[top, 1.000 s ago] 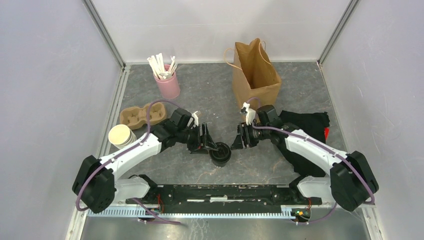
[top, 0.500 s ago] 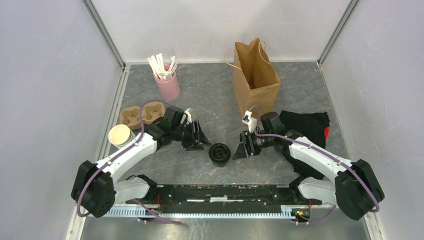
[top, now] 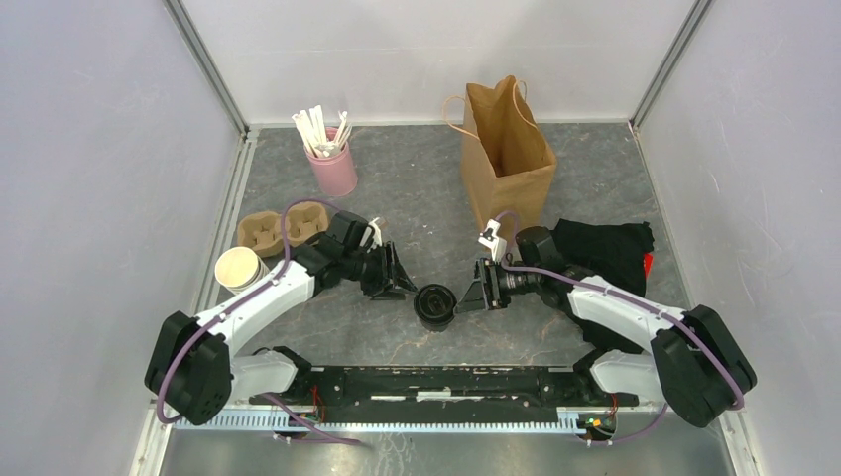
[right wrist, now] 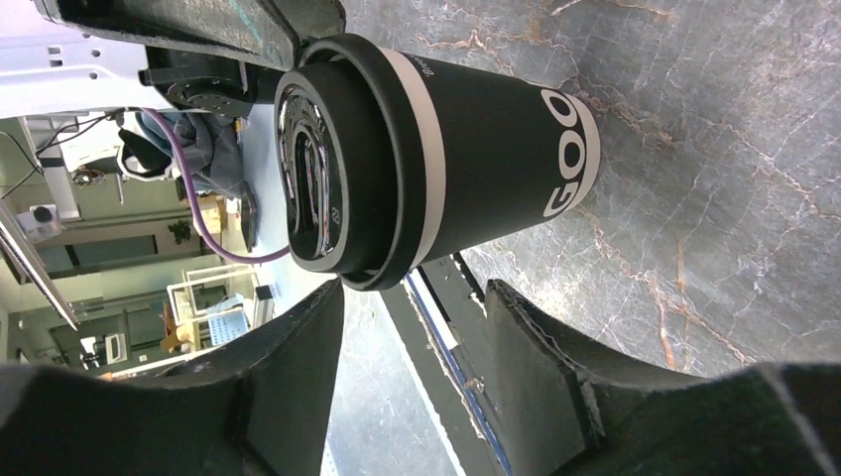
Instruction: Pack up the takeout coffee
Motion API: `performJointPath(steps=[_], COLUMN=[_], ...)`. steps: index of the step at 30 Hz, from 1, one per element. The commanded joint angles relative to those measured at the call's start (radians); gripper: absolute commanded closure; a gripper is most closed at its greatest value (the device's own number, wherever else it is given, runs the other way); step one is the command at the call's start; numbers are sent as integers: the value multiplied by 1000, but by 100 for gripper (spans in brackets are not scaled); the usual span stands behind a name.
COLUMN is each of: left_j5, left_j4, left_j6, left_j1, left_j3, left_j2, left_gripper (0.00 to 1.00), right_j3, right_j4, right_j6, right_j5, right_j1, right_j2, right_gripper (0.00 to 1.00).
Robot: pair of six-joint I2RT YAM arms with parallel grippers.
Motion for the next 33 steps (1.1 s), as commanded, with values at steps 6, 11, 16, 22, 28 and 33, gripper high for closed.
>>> performJointPath(steps=[6, 11, 16, 22, 28, 33], left_j5=[39, 27, -49, -226, -303, -382], left_j4=[38, 34, -41, -212, -226, -256], left_j6=[47, 45, 46, 20, -7, -30], left_j1=[0, -2, -34, -44, -57, -121], left_j3=[0, -15, -39, -87, -170, -153], left_j2=[26, 31, 28, 46, 104, 154], left_gripper=[52, 53, 56, 63, 68, 69], right_j3=[-20, -28, -37, -108, -139, -94], right_j4=[114, 93, 5, -18, -32, -104], right_j6=[62, 47, -29, -97, -174, -236], right_j5=[-3, 37, 148, 268, 385, 429], right_j1=[7, 7, 7, 7, 7, 6], right_j2=[18, 33, 53, 87, 171, 176], right_gripper=[43, 47, 49, 49, 49, 48])
